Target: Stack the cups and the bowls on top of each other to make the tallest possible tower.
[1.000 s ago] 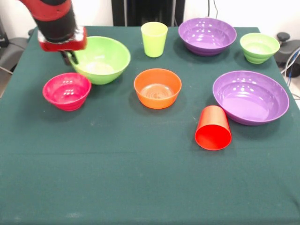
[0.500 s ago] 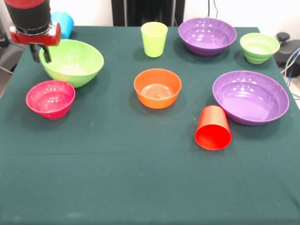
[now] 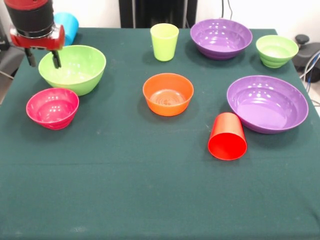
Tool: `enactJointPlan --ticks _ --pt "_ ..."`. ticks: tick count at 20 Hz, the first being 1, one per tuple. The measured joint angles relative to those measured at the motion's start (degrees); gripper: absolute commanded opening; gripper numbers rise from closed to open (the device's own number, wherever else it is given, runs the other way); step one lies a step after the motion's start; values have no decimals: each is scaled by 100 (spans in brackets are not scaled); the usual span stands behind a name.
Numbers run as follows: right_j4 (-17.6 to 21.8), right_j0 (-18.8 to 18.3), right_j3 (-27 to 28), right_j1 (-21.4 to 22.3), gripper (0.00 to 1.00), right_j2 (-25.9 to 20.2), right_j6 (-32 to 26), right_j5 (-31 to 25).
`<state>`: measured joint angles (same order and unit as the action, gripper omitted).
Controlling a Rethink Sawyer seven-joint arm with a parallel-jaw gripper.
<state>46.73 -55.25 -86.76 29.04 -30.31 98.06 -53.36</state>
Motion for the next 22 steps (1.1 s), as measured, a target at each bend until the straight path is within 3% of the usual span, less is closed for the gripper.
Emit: enactJointPlan --ticks 10,22 --pt "-131 0 -28 -41 100 53 0 210" --pt "-915 177 -821 578 100 53 0 224"
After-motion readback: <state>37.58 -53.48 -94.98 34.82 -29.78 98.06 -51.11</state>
